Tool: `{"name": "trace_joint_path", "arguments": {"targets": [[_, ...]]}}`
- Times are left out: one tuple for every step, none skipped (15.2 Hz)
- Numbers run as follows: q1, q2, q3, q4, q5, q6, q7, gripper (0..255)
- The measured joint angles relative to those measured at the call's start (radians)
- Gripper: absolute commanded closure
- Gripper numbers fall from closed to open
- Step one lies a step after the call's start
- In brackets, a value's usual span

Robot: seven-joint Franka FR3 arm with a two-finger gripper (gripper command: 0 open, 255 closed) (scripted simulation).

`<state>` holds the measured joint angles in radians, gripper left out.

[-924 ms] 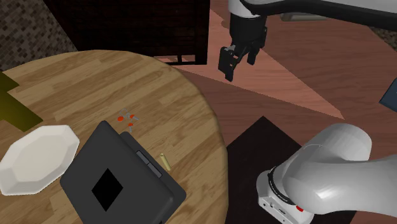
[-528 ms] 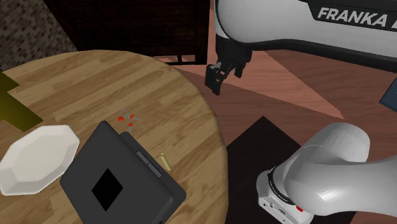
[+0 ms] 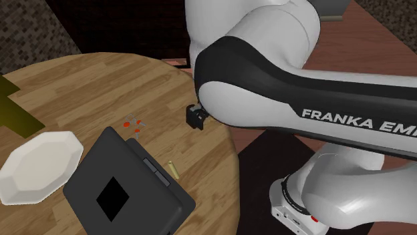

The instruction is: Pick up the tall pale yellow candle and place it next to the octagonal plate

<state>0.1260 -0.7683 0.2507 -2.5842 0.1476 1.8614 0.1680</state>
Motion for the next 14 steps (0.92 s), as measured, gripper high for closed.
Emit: {"name": "trace_joint_path", "arguments": {"targets": [[0.011,0.004,0.020,-0.011,0.013,0.026,0.015,0],[0.023,0.008,0.040,-0.026,0.027,0.056,0.030,0],[0.036,0.017,0.066,-0.031,0.042,0.082,0.051,0],[0.041,0.035,0.084,-0.031,0.050,0.111,0.063,0],[0.050,0.053,0.110,-0.034,0.062,0.144,0.082,0],[0.061,0.072,0.139,-0.032,0.074,0.173,0.107,0],[0.068,0.088,0.163,-0.032,0.083,0.202,0.125,0],[0.077,0.098,0.186,-0.038,0.092,0.229,0.142,0],[0.084,0.110,0.208,-0.038,0.099,0.253,0.159,0],[0.086,0.135,0.234,-0.029,0.102,0.281,0.179,0],[0.085,0.164,0.260,-0.024,0.103,0.316,0.197,0],[0.084,0.190,0.286,-0.017,0.103,0.346,0.217,0],[0.085,0.207,0.305,-0.019,0.104,0.372,0.231,0],[0.086,0.215,0.315,-0.026,0.106,0.391,0.237,0]]}}
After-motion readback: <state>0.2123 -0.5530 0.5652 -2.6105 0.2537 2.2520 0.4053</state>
